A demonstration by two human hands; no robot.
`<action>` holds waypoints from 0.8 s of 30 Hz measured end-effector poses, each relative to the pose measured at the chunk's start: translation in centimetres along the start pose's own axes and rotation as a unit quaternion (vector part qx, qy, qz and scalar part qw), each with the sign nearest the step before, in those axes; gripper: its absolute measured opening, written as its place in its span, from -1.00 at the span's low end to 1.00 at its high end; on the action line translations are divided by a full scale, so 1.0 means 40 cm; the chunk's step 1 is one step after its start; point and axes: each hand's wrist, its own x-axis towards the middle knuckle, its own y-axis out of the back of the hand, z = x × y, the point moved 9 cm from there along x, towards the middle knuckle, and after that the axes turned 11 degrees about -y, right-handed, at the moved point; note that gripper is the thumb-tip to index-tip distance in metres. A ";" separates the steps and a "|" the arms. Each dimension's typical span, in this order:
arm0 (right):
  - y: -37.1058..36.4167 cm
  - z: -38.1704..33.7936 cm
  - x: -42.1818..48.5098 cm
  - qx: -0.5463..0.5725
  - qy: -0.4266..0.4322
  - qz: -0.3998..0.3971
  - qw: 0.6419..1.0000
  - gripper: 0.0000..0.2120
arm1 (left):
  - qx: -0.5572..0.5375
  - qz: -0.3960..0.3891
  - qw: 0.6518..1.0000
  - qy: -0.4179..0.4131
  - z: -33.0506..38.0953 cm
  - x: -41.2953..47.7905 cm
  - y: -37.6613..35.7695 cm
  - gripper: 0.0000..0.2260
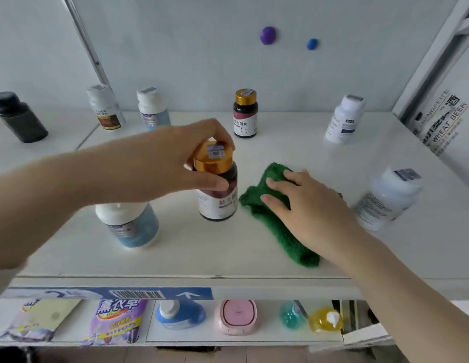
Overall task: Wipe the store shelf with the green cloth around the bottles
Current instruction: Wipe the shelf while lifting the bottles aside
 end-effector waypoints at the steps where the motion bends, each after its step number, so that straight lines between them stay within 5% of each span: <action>1: -0.007 -0.002 0.007 -0.013 0.003 0.006 1.000 -0.46 | 0.002 0.012 1.000 0.006 -0.014 -0.005 0.028 -0.53; 6: -0.034 -0.017 0.012 0.005 0.051 -0.013 0.999 -0.28 | -0.009 0.055 0.998 0.005 -0.061 0.003 0.103 -0.48; 9: -0.037 -0.030 0.002 -0.004 0.091 -0.007 0.996 -0.45 | -0.020 0.062 0.998 0.000 -0.082 0.015 0.118 -0.48; 14: 0.068 0.062 0.089 0.256 -0.075 0.151 0.952 -0.77 | -0.013 0.055 0.998 0.003 -0.108 0.048 0.134 -0.48; 19: 0.047 0.076 0.243 0.151 -0.149 0.157 0.965 -0.69 | 0.002 0.047 0.999 0.002 -0.123 0.077 0.144 -0.63; 24: -0.021 -0.087 0.236 0.122 0.037 0.041 0.991 -0.64 | 0.009 0.059 0.998 0.001 -0.141 0.079 0.162 -0.63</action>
